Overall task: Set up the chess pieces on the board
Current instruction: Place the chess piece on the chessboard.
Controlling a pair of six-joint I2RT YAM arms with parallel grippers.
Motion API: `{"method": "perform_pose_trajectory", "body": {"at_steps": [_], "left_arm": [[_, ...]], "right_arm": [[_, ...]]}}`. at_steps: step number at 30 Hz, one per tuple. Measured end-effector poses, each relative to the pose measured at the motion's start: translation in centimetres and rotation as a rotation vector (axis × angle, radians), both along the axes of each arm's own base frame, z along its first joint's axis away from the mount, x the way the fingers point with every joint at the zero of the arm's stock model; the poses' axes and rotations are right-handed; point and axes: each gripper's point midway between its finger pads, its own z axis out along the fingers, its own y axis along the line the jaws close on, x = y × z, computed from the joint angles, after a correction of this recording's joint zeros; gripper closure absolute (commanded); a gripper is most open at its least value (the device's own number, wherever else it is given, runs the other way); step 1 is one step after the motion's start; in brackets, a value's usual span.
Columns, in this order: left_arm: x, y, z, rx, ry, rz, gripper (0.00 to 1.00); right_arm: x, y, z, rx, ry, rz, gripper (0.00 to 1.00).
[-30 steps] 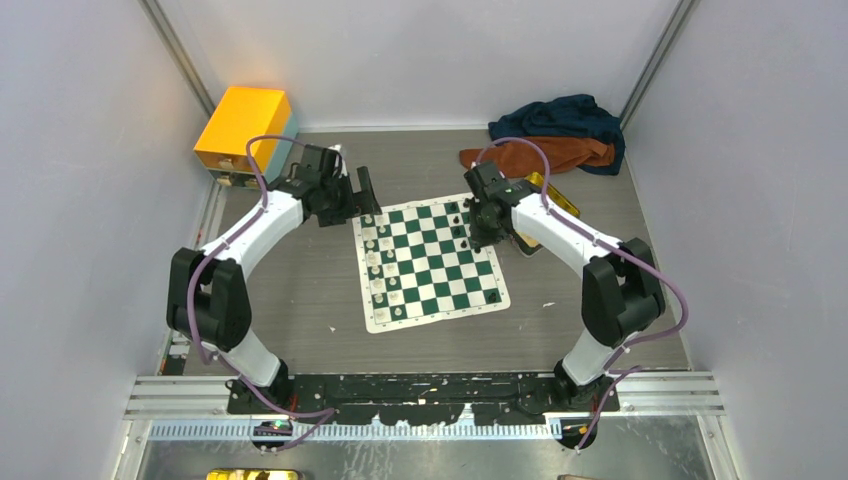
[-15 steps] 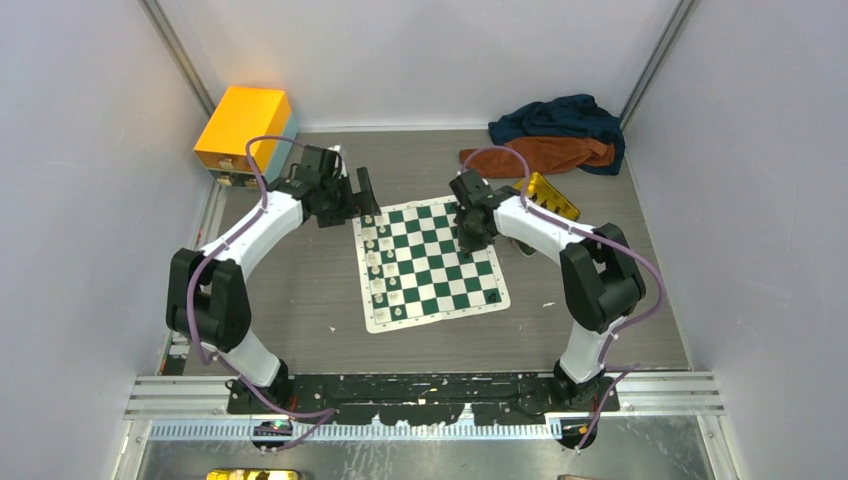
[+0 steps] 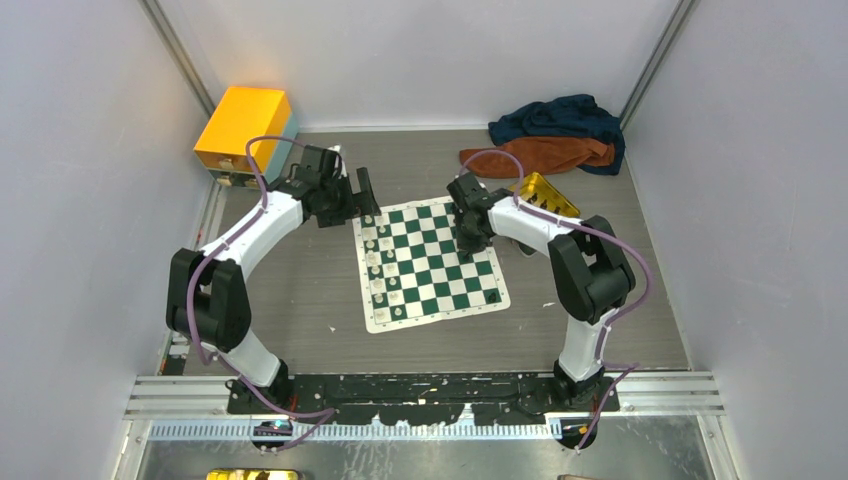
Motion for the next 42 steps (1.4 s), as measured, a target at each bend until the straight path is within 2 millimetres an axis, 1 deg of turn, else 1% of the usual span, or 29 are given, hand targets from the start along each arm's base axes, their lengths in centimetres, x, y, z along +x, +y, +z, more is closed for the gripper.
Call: {"method": "perform_pose_trajectory", "body": {"at_steps": [5, 8, 10, 11, 12, 14, 16, 25, 30, 33, 36, 38, 40, 42], "left_arm": [[0.0, 0.0, 0.0, 0.000, 0.000, -0.001, 0.00], [0.0, 0.0, 0.0, 0.000, 0.000, -0.001, 0.00], [0.0, 0.0, 0.0, 0.000, 0.000, -0.001, 0.00], [0.0, 0.0, 0.0, 0.000, 0.000, -0.001, 0.00], [0.0, 0.0, 0.0, 0.000, 0.000, -0.001, 0.00], [0.0, 0.0, 0.0, 0.000, 0.000, -0.001, 0.00], [0.0, 0.0, 0.0, 0.000, 0.000, -0.001, 0.00], [0.0, 0.0, 0.0, 0.000, 0.000, 0.000, 0.00], [0.0, 0.0, 0.0, -0.001, 0.000, 0.000, 0.00], [0.0, 0.0, 0.0, 0.000, 0.000, 0.000, 0.00], [0.1, 0.0, 0.2, -0.001, -0.003, 0.000, 0.00], [0.3, -0.1, 0.4, -0.003, -0.008, 0.000, 0.00], [0.5, -0.2, 0.6, -0.004, -0.013, 0.000, 0.00], [0.8, -0.2, 0.8, -0.006, -0.017, 0.000, 0.00]], "right_arm": [[0.0, 0.0, -0.4, -0.006, 0.005, 0.004, 0.99], [0.0, 0.0, -0.5, -0.008, 0.006, 0.007, 0.95], [0.0, 0.0, -0.5, -0.009, 0.005, 0.009, 0.88], [0.0, 0.0, -0.5, -0.009, 0.005, 0.010, 0.82], [0.0, 0.0, -0.5, -0.009, 0.006, 0.010, 0.79], [0.0, -0.1, -0.5, -0.009, 0.005, 0.012, 0.70], [0.0, -0.1, -0.5, -0.011, 0.005, 0.014, 0.66], [-0.1, -0.2, -0.4, -0.019, 0.009, 0.027, 0.64], [0.2, -0.1, 0.2, -0.023, 0.006, 0.039, 0.64], [0.6, 0.1, 0.9, -0.016, -0.010, 0.040, 0.64], [0.8, 0.2, 2.2, -0.008, -0.033, 0.038, 0.63], [1.2, 0.1, 3.6, -0.005, -0.061, 0.032, 0.62], [2.0, 0.1, 5.4, -0.001, -0.102, 0.020, 0.62], [3.4, 0.0, 7.4, 0.010, -0.156, -0.004, 0.61]]}}
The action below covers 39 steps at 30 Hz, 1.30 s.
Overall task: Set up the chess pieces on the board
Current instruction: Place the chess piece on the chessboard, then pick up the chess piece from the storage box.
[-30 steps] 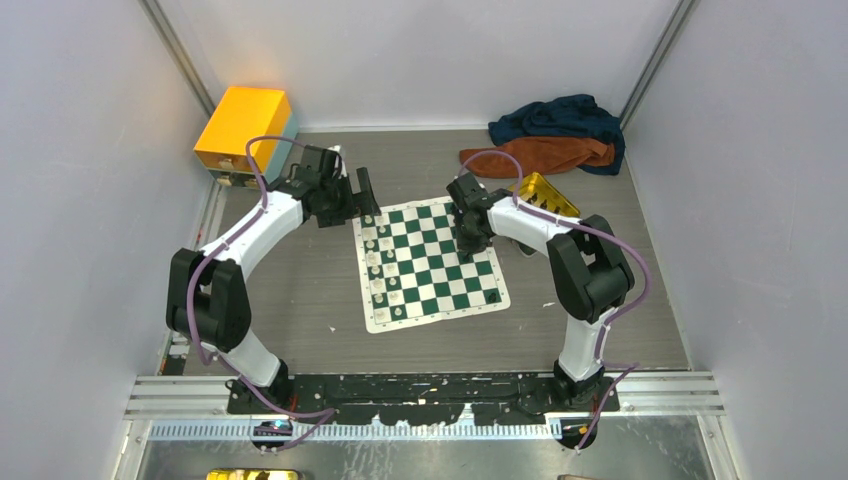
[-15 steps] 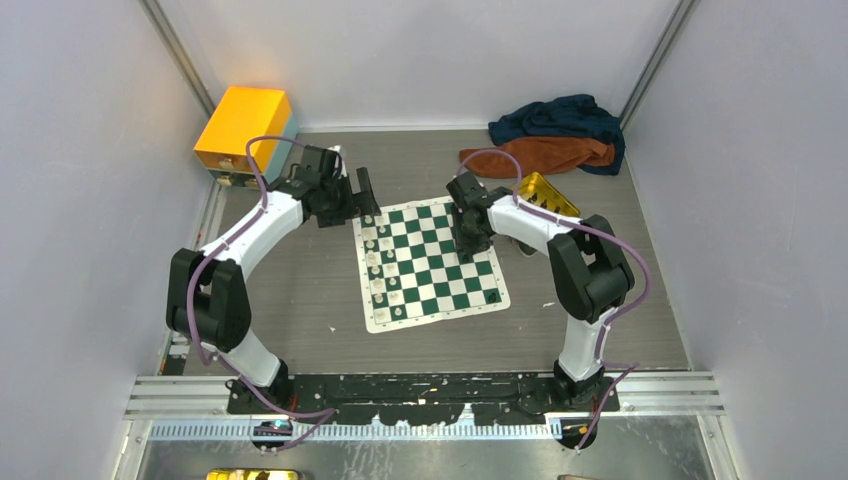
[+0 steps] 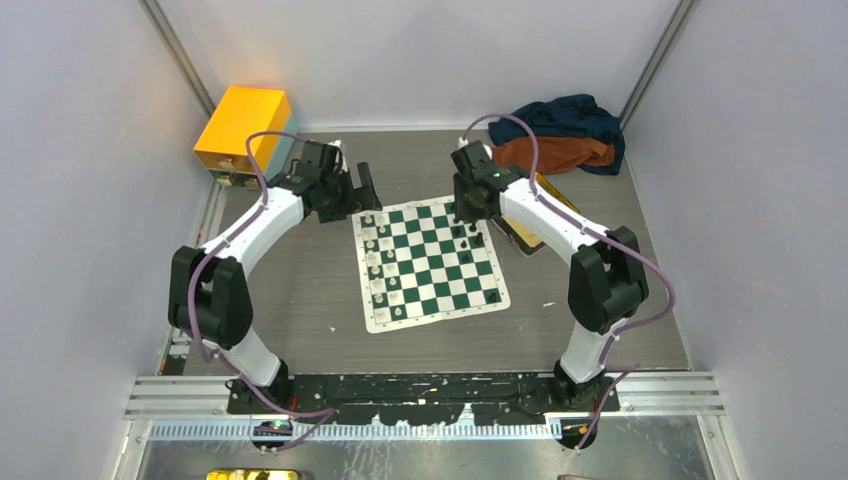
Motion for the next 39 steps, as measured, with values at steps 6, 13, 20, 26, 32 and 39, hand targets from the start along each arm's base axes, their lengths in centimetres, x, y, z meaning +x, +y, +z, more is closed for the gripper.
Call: {"method": "perform_pose_trajectory", "body": {"at_steps": [6, 13, 20, 26, 32, 39], "left_arm": [[0.2, -0.1, -0.4, 0.003, 0.009, -0.001, 0.00], [0.2, -0.1, -0.7, 0.005, 0.016, -0.001, 0.00], [0.2, -0.1, -0.9, 0.005, 0.023, -0.004, 0.00], [0.2, -0.2, -1.3, 0.004, 0.033, -0.006, 0.00], [0.2, -0.2, -1.5, 0.006, 0.037, -0.006, 0.00], [0.2, -0.2, -1.5, 0.007, 0.038, -0.007, 0.00]], "right_arm": [[4.4, -3.3, 4.1, 0.029, -0.115, -0.148, 0.61], [7.4, -10.2, 1.7, -0.002, -0.084, -0.353, 0.61], [8.4, -12.5, -3.1, -0.039, 0.006, -0.415, 0.61], [8.9, -13.5, -4.6, -0.046, 0.027, -0.437, 0.61], [9.7, -13.9, -5.1, -0.039, 0.024, -0.448, 0.61], [10.0, -14.0, -6.3, -0.043, 0.043, -0.451, 0.61]]}}
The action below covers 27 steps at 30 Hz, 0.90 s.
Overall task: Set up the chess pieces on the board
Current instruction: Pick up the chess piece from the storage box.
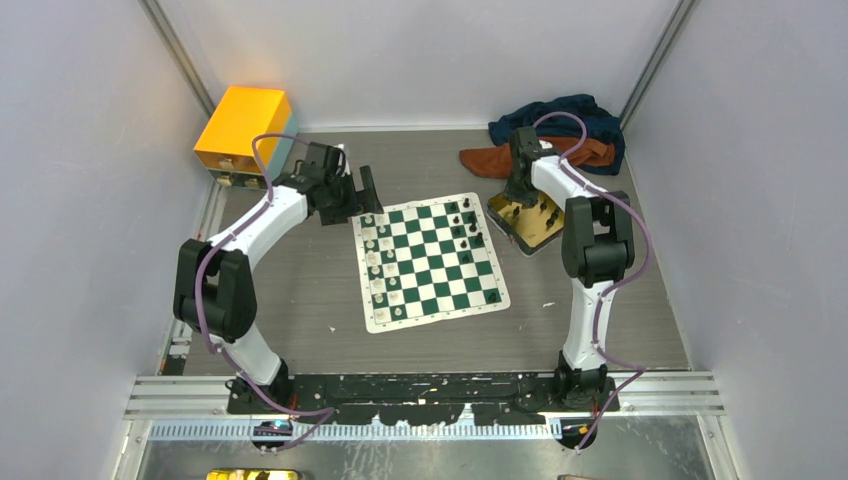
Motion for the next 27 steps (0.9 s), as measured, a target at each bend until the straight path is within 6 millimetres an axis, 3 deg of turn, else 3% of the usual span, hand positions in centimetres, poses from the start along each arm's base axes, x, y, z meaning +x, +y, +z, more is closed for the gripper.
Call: {"method": "perform_pose_trajectory", "body": {"at_steps": [12, 18, 27], "left_arm": [[0.10, -0.02, -0.41, 0.004, 0.009, -0.001, 0.00], [0.12, -0.03, -0.45, 0.004, 0.010, -0.001, 0.00], [0.59, -0.18, -0.28, 0.003, 0.004, -0.001, 0.00]], "right_arm": [[0.02, -0.23, -0.55, 0.007, 0.012, -0.004, 0.64], [0.07, -0.44, -0.54, 0.012, 0.012, -0.008, 0.73], [0.13, -0.55, -1.05, 0.020, 0.023, -0.010, 0.79]]}}
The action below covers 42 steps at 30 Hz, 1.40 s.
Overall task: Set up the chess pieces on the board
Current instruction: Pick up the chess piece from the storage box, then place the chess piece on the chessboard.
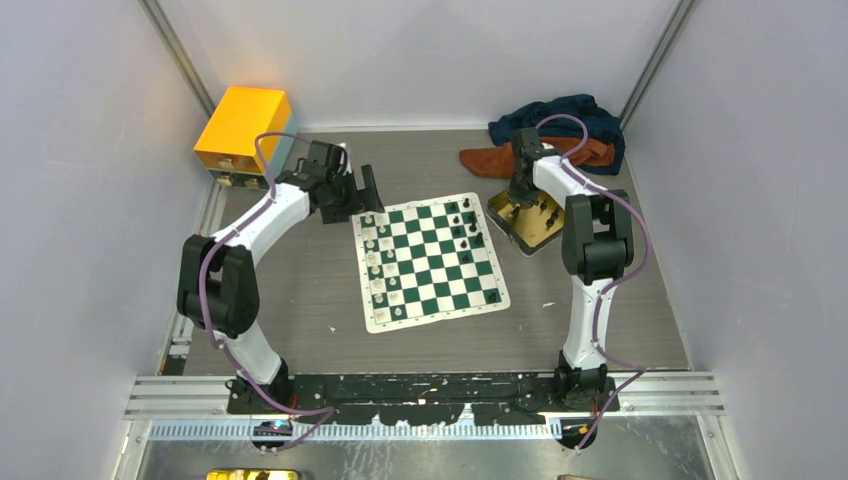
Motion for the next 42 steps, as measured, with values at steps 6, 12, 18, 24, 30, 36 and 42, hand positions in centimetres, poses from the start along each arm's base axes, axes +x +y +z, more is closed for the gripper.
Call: {"method": "perform_pose_trajectory", "body": {"at_steps": [6, 12, 18, 24, 30, 36, 42], "left_arm": [[0.0, 0.0, -0.1, 0.001, 0.003, 0.000, 0.00], [0.0, 0.0, -0.1, 0.001, 0.003, 0.000, 0.00], [0.0, 0.0, -0.1, 0.001, 0.003, 0.000, 0.00], [0.0, 0.0, -0.1, 0.001, 0.003, 0.001, 0.00], [0.0, 0.0, 0.2, -0.002, -0.002, 0.003, 0.00], [0.0, 0.0, 0.5, -0.006, -0.011, 0.004, 0.00], [0.0, 0.0, 0.7, -0.009, -0.013, 0.007, 0.00]], "right_arm": [[0.0, 0.1, 0.0, 0.004, 0.001, 0.002, 0.97], [0.0, 0.0, 0.0, 0.002, 0.001, 0.001, 0.99], [0.0, 0.0, 0.0, 0.000, 0.001, 0.005, 0.99], [-0.1, -0.1, 1.2, -0.003, -0.016, 0.013, 0.99], [0.2, -0.2, 5.4, 0.000, -0.101, 0.021, 0.99], [-0.6, 0.1, 8.8, 0.015, -0.161, 0.033, 0.99], [-4.6, 1.7, 10.9, 0.032, -0.167, 0.092, 0.99]]}}
